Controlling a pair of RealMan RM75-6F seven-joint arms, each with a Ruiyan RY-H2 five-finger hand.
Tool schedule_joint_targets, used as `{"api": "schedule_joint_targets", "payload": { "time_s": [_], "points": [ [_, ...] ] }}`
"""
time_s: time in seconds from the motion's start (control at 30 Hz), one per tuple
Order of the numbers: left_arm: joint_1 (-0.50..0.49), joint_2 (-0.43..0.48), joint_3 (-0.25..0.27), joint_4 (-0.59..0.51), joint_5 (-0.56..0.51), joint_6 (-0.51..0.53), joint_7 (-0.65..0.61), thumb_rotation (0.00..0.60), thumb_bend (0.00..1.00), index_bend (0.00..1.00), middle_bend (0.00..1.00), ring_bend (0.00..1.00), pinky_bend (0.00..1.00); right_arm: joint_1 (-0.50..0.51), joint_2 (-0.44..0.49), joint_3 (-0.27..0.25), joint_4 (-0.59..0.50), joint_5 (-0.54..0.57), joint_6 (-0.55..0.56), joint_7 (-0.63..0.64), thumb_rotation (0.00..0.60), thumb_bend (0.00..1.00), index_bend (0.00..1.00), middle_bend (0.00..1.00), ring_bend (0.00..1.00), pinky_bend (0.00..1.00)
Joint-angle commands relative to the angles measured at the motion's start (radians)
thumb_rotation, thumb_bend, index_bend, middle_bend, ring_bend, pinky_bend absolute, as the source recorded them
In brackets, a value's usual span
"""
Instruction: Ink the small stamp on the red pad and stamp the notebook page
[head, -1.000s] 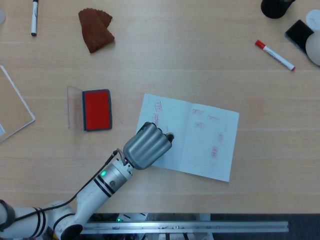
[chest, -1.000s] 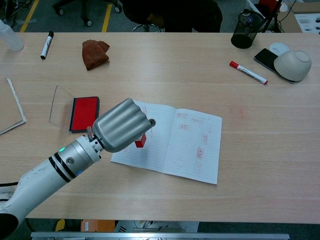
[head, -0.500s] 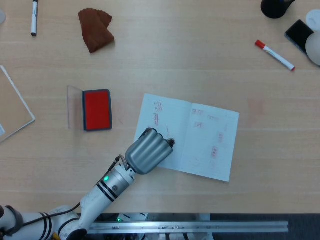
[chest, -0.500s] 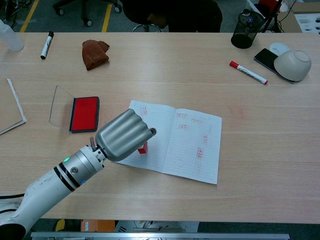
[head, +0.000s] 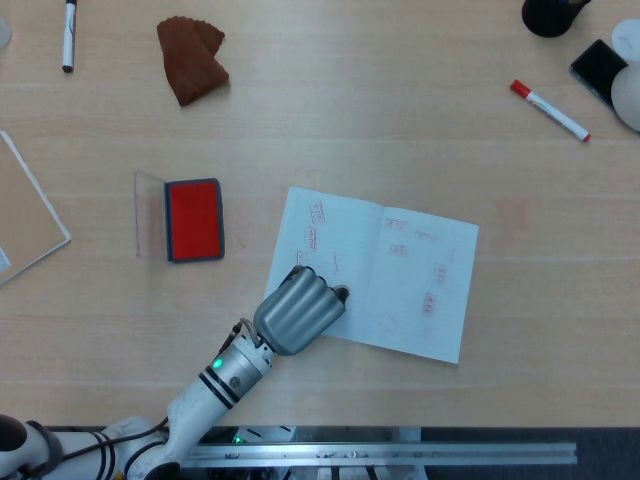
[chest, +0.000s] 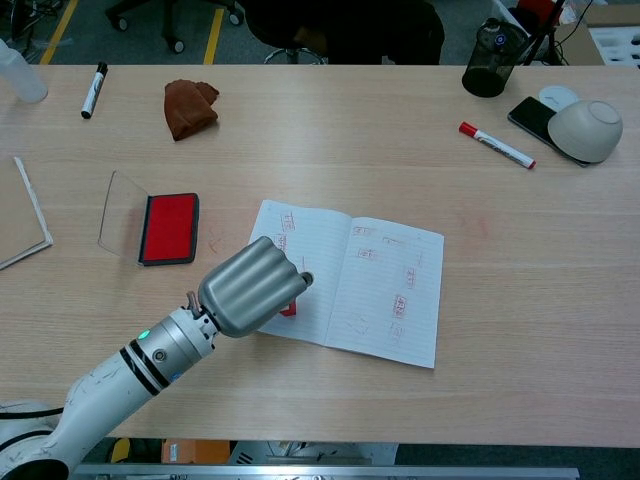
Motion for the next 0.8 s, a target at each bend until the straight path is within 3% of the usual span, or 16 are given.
{"api": "schedule_joint_targets", "payload": {
  "time_s": [0.03, 0.8],
  "points": [
    [0.003, 0.002, -0.003, -0.013, -0.013, -0.019, 0.000, 0.600, 0.26, 0.56, 0.99, 0.99, 1.00, -0.001, 0.000, 0.000, 0.000, 0.000, 0.000, 0.000, 0.600, 0.30, 0.11, 0.18, 0.09, 0.15],
    [0.003, -0.011, -0.006, -0.041, -0.023, -0.083, 0.048, 0.600, 0.26, 0.56, 0.99, 0.99, 1.00, -0.017, -0.003, -0.001, 0.021, 0.008, 0.016, 0.023, 0.600, 0.30, 0.11, 0.18, 0.09, 0.15]
  ]
}}
